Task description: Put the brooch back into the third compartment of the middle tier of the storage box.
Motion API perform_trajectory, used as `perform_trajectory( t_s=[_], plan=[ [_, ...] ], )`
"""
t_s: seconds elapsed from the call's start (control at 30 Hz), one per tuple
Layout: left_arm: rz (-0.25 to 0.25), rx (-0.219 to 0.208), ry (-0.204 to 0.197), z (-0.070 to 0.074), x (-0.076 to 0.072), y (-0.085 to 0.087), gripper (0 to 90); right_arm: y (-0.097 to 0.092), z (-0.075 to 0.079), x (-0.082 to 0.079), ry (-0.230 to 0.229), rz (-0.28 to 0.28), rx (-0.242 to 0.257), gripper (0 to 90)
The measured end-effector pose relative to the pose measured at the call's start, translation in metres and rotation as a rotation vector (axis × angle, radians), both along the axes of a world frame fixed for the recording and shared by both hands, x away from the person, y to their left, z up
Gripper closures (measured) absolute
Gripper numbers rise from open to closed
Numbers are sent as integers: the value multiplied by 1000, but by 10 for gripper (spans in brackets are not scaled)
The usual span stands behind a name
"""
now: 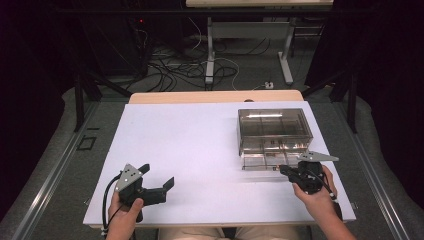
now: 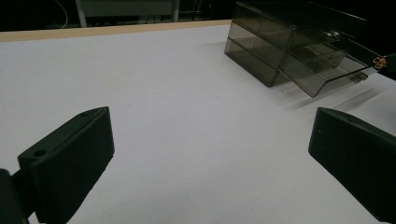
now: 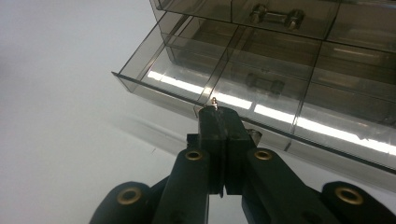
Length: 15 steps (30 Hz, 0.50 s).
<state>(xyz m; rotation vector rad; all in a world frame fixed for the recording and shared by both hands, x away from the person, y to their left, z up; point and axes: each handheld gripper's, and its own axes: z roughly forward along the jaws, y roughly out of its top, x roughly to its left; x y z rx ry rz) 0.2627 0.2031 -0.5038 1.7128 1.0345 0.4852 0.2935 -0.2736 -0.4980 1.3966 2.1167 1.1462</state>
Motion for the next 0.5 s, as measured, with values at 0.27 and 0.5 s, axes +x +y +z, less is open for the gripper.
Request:
perform_trajectory(
  t_s=[0.27,0.5],
  plan=[
    [-1,3,0,0,0,0,4,-4,1,0,-47,-17,9,900],
    [0,3,0,0,0,1,4,-9,1,2,-71,-35,6,900]
  ],
)
